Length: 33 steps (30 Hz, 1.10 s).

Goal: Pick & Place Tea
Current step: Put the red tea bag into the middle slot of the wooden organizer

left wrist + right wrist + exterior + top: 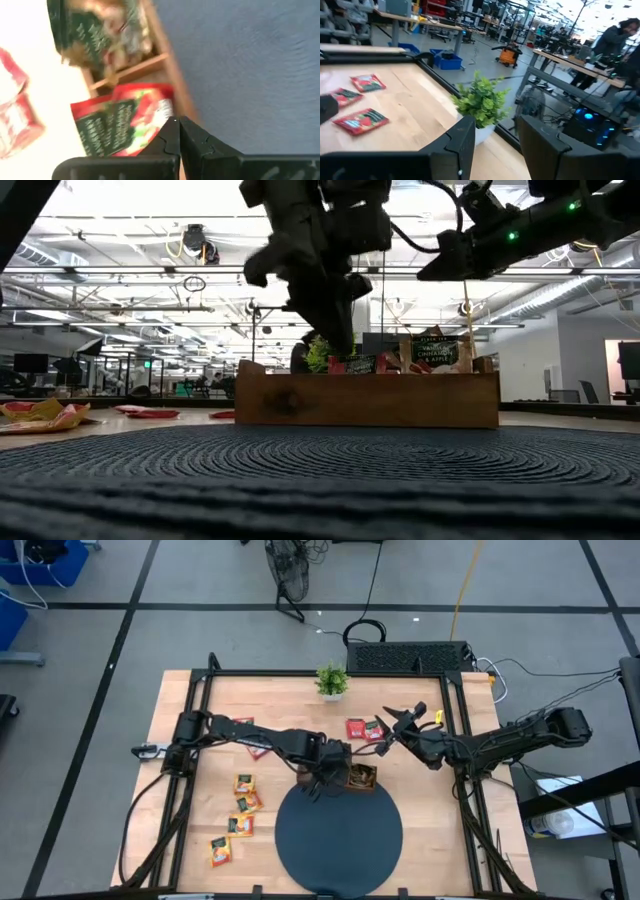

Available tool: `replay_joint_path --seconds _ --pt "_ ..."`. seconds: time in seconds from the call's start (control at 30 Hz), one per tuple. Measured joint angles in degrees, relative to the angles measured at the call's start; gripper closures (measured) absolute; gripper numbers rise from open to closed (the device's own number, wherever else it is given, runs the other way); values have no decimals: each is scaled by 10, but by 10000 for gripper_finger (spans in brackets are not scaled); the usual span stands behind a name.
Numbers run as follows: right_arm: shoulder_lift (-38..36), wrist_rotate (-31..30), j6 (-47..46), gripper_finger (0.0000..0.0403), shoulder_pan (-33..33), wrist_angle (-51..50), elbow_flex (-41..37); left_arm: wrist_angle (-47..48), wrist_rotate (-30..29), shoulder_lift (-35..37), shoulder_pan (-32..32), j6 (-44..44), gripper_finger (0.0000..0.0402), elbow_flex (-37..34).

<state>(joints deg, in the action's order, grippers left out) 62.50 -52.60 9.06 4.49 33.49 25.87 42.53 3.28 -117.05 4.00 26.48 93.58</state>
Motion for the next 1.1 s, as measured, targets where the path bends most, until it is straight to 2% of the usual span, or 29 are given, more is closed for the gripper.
replay_joint_path --seconds 0.47,0.67,0.8,1.1 --pt "0 1 0 269 0 -20 -1 3 15 -60 -20 5 400 -1" --pt "0 1 -4 269 0 -21 -1 10 46 -67 -14 10 398 2" --pt "0 3 -4 269 0 -22 -1 62 78 -69 -13 10 397 30" --pt "0 2 -5 269 0 -20 -1 113 147 -68 -13 23 396 77"
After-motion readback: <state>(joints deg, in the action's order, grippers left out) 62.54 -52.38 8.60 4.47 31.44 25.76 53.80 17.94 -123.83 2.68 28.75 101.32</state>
